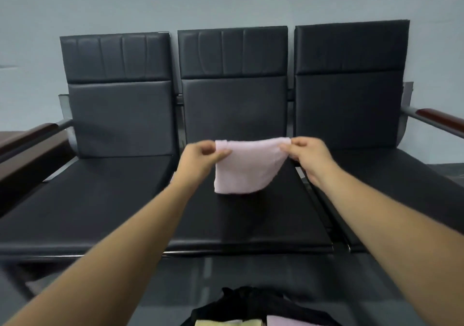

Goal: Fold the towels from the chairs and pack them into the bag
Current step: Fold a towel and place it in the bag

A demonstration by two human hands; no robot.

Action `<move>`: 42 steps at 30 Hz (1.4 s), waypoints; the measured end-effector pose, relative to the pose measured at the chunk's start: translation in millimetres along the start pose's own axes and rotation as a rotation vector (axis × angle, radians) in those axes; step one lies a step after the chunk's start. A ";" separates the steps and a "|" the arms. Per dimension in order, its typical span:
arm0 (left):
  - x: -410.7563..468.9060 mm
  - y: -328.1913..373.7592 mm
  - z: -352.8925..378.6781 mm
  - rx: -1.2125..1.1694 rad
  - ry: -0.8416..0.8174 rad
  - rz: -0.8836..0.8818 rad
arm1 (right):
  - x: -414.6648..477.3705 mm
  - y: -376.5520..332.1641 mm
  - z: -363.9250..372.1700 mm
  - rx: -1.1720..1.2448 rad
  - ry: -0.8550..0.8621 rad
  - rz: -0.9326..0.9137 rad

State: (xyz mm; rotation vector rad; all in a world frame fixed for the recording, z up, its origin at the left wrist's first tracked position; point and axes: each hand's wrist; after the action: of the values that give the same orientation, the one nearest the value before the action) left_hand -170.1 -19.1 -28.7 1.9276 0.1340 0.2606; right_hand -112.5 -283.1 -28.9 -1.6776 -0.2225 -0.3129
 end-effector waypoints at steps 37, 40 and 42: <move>20.2 -136.4 63.8 -0.053 0.162 -0.413 | -40.3 135.4 61.8 -0.201 0.086 0.223; 33.0 -144.1 71.5 0.013 0.216 -0.400 | -37.3 144.3 66.0 -0.289 0.072 0.134; 39.0 -146.4 76.5 0.076 0.219 -0.385 | -35.9 147.5 68.5 -0.351 0.038 0.085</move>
State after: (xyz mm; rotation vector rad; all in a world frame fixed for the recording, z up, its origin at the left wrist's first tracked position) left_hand -109.1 -26.7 -186.9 1.8992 0.6603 0.2092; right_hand -93.3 -233.2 -186.6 -2.0191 -0.0688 -0.3330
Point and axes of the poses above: each hand's wrist, its own x-axis towards the middle knuckle, its own z-axis out of the palm, y = z × x, and after that the axes turned 13 degrees about -z, right-handed
